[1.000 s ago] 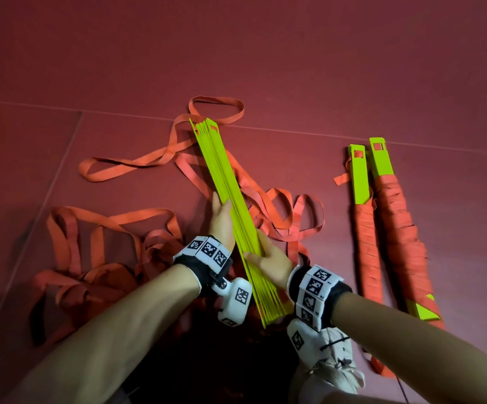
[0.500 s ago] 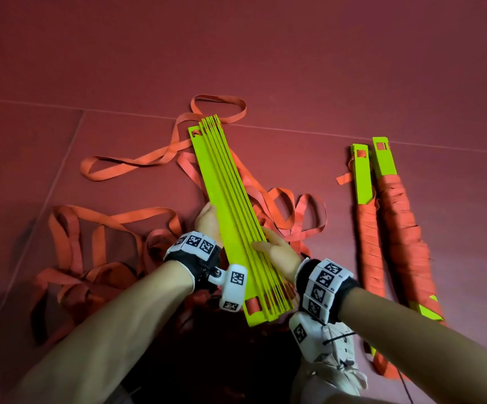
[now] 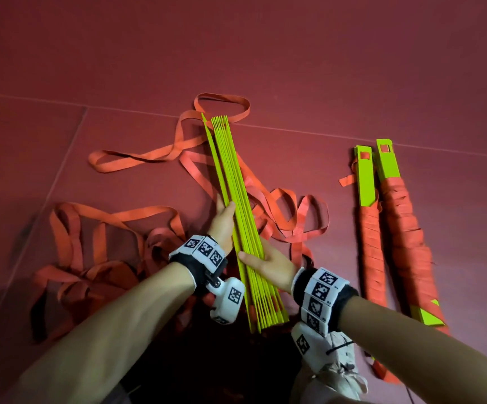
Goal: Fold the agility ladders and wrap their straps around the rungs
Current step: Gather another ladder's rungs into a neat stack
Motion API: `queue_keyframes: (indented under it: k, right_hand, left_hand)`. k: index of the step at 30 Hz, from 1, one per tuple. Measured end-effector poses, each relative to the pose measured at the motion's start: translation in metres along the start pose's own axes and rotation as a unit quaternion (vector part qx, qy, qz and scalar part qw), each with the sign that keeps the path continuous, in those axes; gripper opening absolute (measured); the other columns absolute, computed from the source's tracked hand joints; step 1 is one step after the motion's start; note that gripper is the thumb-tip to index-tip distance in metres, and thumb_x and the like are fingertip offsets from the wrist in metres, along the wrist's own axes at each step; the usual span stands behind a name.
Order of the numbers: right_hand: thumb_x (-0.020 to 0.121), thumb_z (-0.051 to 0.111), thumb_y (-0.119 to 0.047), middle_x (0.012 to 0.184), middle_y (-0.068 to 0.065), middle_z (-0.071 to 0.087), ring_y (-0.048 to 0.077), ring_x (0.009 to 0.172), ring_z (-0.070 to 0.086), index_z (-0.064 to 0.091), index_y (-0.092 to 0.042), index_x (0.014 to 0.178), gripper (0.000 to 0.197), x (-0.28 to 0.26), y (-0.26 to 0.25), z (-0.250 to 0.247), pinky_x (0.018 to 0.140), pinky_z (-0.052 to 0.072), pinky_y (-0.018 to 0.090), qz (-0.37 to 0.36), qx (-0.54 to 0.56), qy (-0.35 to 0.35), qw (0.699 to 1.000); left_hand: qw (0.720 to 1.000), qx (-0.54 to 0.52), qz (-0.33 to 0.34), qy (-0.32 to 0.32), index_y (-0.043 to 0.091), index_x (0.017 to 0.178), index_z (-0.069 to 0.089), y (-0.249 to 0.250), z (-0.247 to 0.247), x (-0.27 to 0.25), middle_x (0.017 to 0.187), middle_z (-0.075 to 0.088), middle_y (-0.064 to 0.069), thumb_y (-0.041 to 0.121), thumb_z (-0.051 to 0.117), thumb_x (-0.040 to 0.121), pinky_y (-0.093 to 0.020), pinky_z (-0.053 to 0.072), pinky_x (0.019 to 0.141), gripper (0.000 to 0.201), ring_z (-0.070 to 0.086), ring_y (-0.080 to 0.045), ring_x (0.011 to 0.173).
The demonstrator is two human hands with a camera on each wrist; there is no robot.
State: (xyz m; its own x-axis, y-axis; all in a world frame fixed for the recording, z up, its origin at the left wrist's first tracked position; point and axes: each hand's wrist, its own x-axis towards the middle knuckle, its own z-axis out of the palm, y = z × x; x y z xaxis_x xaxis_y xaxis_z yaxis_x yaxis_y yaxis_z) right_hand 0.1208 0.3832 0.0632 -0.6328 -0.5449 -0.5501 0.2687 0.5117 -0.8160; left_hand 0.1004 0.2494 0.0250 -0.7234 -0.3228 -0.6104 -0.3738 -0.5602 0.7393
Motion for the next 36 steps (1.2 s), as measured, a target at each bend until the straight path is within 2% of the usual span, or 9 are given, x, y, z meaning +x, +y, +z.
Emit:
queue_keyframes:
  k: [4,12,15,21,26,29,31,33,36]
  right_hand:
    - [0.094,0.059,-0.016,0.138,-0.011,0.042,0.003,0.125,0.043,0.018,-0.019,0.151,0.070,-0.004,0.001,0.003,0.104,0.033,0.011,-0.016,-0.001,-0.013,1.000]
    - [0.096,0.056,-0.018,0.148,-0.028,0.012,-0.025,0.127,0.018,0.005,-0.027,0.153,0.077,0.002,-0.030,-0.012,0.107,0.021,0.003,-0.141,-0.056,0.012,0.988]
    - [0.096,0.057,-0.021,0.137,-0.040,0.018,-0.002,0.133,0.029,0.004,-0.036,0.150,0.077,0.001,-0.066,-0.021,0.112,0.027,0.016,-0.196,-0.098,0.018,0.975]
    - [0.094,0.060,-0.022,0.120,-0.005,0.060,-0.003,0.089,0.064,-0.006,-0.033,0.151,0.088,-0.011,-0.164,-0.035,0.086,0.050,0.026,-0.277,-0.161,0.020,0.947]
    - [0.091,0.063,-0.016,0.136,-0.009,0.044,0.012,0.114,0.056,-0.011,-0.025,0.151,0.096,-0.047,-0.252,-0.036,0.100,0.042,0.019,-0.337,-0.196,0.012,0.921]
    - [0.092,0.063,-0.020,0.143,-0.021,0.031,0.024,0.126,0.049,-0.015,-0.023,0.151,0.098,-0.070,-0.293,-0.031,0.107,0.039,0.029,-0.381,-0.223,0.016,0.897]
    - [0.091,0.064,-0.023,0.152,-0.003,0.034,0.028,0.119,0.055,-0.019,-0.027,0.150,0.102,-0.083,-0.315,-0.026,0.104,0.044,0.040,-0.396,-0.248,0.019,0.884]
    - [0.090,0.065,-0.026,0.142,0.017,0.046,0.027,0.102,0.062,-0.023,-0.030,0.148,0.105,-0.094,-0.333,-0.019,0.090,0.050,0.041,-0.403,-0.285,0.021,0.869]
    - [0.091,0.064,-0.029,0.112,0.010,0.061,0.017,0.079,0.058,-0.024,-0.027,0.148,0.105,-0.109,-0.350,-0.004,0.075,0.045,0.026,-0.390,-0.343,0.034,0.854]
  left_hand:
    - [0.998,-0.040,0.031,-0.030,0.030,0.151,0.023,-0.002,-0.002,-0.004,0.119,0.052,-0.010,0.017,0.029,0.107,-0.030,0.056,0.063,0.047,0.066,-0.021,0.075]
    - [0.991,-0.124,0.037,-0.037,0.015,0.130,0.045,0.053,0.007,0.006,0.090,0.056,-0.009,0.049,0.030,0.103,-0.037,0.056,0.068,0.046,0.065,-0.022,0.072]
    - [0.987,-0.131,0.088,-0.044,0.023,0.144,0.034,0.111,0.016,-0.003,0.088,0.057,-0.008,0.041,0.030,0.105,-0.036,0.054,0.068,0.043,0.064,-0.022,0.072]
    - [0.962,-0.136,0.209,-0.112,0.035,0.146,0.036,0.230,0.029,-0.058,0.084,0.054,-0.006,0.024,0.033,0.105,-0.028,0.049,0.061,0.042,0.059,-0.022,0.073]
    - [0.937,-0.104,0.310,-0.121,0.034,0.150,0.028,0.305,0.042,-0.125,0.088,0.055,-0.006,0.026,0.029,0.106,-0.031,0.048,0.065,0.044,0.060,-0.022,0.075]
    - [0.916,-0.060,0.379,-0.115,0.038,0.151,0.021,0.341,0.046,-0.169,0.092,0.057,-0.008,0.027,0.025,0.107,-0.030,0.050,0.062,0.045,0.061,-0.020,0.073]
    - [0.904,-0.043,0.408,-0.121,0.039,0.151,0.018,0.360,0.042,-0.193,0.092,0.057,-0.008,0.028,0.025,0.107,-0.031,0.052,0.063,0.045,0.063,-0.019,0.073]
    - [0.900,-0.047,0.416,-0.124,0.040,0.151,0.017,0.372,0.034,-0.212,0.091,0.057,-0.008,0.029,0.025,0.107,-0.034,0.052,0.067,0.046,0.063,-0.019,0.075]
    - [0.893,-0.069,0.429,-0.116,0.039,0.150,0.022,0.376,0.020,-0.233,0.086,0.058,-0.007,0.029,0.025,0.107,-0.032,0.050,0.069,0.044,0.061,-0.018,0.073]
